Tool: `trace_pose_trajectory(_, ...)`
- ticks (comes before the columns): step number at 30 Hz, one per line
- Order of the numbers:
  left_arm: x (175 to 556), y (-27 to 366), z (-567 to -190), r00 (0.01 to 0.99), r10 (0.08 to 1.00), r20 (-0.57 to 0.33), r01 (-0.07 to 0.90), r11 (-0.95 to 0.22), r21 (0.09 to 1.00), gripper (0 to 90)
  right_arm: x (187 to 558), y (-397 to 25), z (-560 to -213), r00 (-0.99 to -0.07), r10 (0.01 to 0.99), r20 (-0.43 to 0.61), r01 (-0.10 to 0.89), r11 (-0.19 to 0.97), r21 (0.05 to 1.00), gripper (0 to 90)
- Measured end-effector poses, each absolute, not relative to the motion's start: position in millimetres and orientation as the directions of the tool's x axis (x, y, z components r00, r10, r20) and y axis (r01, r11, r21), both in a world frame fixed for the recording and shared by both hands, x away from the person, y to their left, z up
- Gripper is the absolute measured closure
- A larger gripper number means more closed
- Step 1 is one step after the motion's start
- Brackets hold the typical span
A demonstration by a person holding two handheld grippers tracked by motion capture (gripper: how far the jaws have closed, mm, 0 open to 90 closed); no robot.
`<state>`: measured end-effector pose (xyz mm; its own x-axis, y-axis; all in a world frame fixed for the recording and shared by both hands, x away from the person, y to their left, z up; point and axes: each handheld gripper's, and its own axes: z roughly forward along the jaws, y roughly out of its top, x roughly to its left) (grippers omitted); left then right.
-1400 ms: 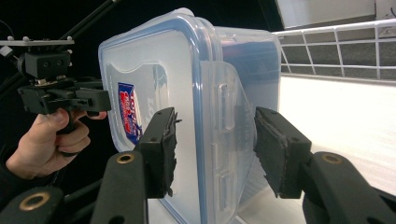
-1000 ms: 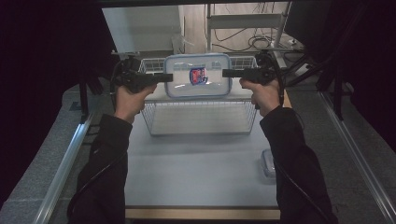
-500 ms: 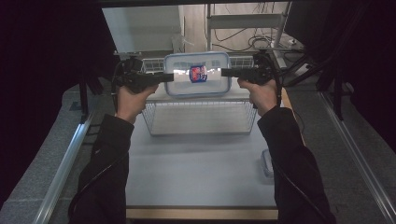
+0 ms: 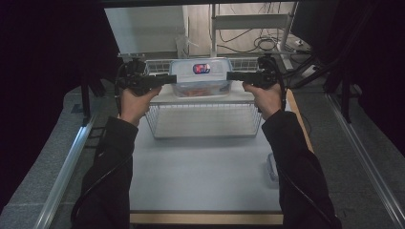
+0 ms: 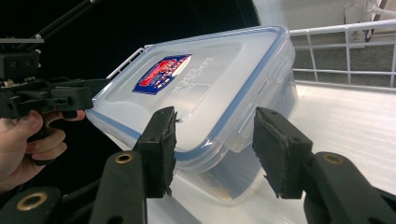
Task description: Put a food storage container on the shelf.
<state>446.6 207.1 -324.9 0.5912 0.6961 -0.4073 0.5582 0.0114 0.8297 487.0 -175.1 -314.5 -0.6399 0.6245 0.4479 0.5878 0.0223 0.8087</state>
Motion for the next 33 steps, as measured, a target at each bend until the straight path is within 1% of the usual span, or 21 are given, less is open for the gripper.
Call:
trace_pose_trajectory(1, 443.4, 205.6, -322.0, 0.593, 0.715, -0.37, 0.537, -0.008, 0.843, 42.0, 485.6, -175.3, -313.9, -0.645, 0.625, 0.439, 0.58, 0.027, 0.814, 49.6)
trace_pose_trajectory(2, 439.9, 205.6, -320.0, 0.598, 0.721, -0.349, 0.518, -0.015, 0.855, 41.2, 484.7, -175.2, -313.4, -0.646, 0.626, 0.437, 0.576, 0.025, 0.817, 49.6)
trace_pose_trajectory(4, 437.3, 206.2, -318.9, 0.604, 0.722, -0.339, 0.507, -0.02, 0.862, 41.2, 482.8, -175.6, -312.7, -0.653, 0.63, 0.42, 0.563, 0.033, 0.826, 49.5)
trace_pose_trajectory(5, 427.1, 208.5, -316.3, 0.619, 0.722, -0.31, 0.475, -0.03, 0.879, 43.1, 478.4, -177.5, -311.4, -0.664, 0.637, 0.392, 0.542, 0.049, 0.839, 49.7)
trace_pose_trajectory(7, 421.2, 209.4, -316.1, 0.628, 0.72, -0.296, 0.461, -0.038, 0.886, 48.4, 476.2, -178.5, -310.9, -0.669, 0.639, 0.381, 0.535, 0.057, 0.843, 50.3)
trace_pose_trajectory(8, 413.5, 210.2, -317.2, 0.636, 0.721, -0.273, 0.444, -0.052, 0.895, 48.4, 472.9, -180.0, -310.4, -0.676, 0.643, 0.361, 0.521, 0.071, 0.851, 51.6)
trace_pose_trajectory(9, 403.2, 210.7, -321.0, 0.644, 0.723, -0.251, 0.427, -0.067, 0.902, 56.6, 462.9, -183.9, -309.3, -0.692, 0.652, 0.31, 0.477, 0.09, 0.874, 56.8)
trace_pose_trajectory(10, 403.2, 210.7, -321.0, 0.644, 0.723, -0.251, 0.427, -0.067, 0.902, 61.1, 459.1, -185.2, -309.1, -0.694, 0.656, 0.297, 0.466, 0.096, 0.88, 61.2)
trace_pose_trajectory(11, 393.5, 209.5, -327.8, 0.646, 0.729, -0.224, 0.413, -0.088, 0.906, 67.7, 452.6, -186.8, -309.4, -0.702, 0.658, 0.273, 0.445, 0.105, 0.889, 66.7)
trace_pose_trajectory(12, 393.5, 209.5, -327.8, 0.646, 0.729, -0.224, 0.413, -0.088, 0.906, 72.9, 448.9, -187.3, -310.3, -0.707, 0.66, 0.253, 0.429, 0.116, 0.896, 71.6)
trace_pose_trajectory(13, 388.9, 206.1, -336.0, 0.656, 0.725, -0.211, 0.42, -0.118, 0.9, 78.2, 444.1, -187.3, -312.0, -0.713, 0.662, 0.229, 0.411, 0.132, 0.902, 77.4)
trace_pose_trajectory(15, 389.4, 200.9, -342.7, 0.652, 0.735, -0.186, 0.426, -0.152, 0.892, 82.5, 437.4, -184.8, -317.9, -0.731, 0.654, 0.195, 0.389, 0.166, 0.906, 83.7)
trace_pose_trajectory(16, 391.6, 198.7, -345.0, 0.649, 0.74, -0.179, 0.428, -0.16, 0.889, 83.7, 436.3, -182.1, -321.6, -0.741, 0.647, 0.182, 0.384, 0.185, 0.905, 85.1)
trace_pose_trajectory(18, 394.5, 196.7, -346.8, 0.646, 0.741, -0.185, 0.435, -0.159, 0.886, 84.1, 435.9, -178.8, -324.8, -0.744, 0.645, 0.176, 0.387, 0.2, 0.9, 86.2)
trace_pose_trajectory(19, 400.5, 192.6, -348.7, 0.633, 0.753, -0.179, 0.44, -0.16, 0.884, 84.1, 438.0, -170.4, -331.2, -0.75, 0.639, 0.17, 0.39, 0.219, 0.895, 87.1)
trace_pose_trajectory(24, 411.1, 188.1, -350.7, 0.613, 0.769, -0.182, 0.449, -0.149, 0.881, 83.6, 443.1, -155.1, -337.5, -0.754, 0.64, 0.148, 0.39, 0.253, 0.885, 87.2)
trace_pose_trajectory(33, 417.6, 185.9, -352.8, 0.607, 0.773, -0.185, 0.458, -0.15, 0.876, 82.5, 452.8, -151.8, -338.9, -0.727, 0.669, 0.159, 0.409, 0.235, 0.882, 87.7)
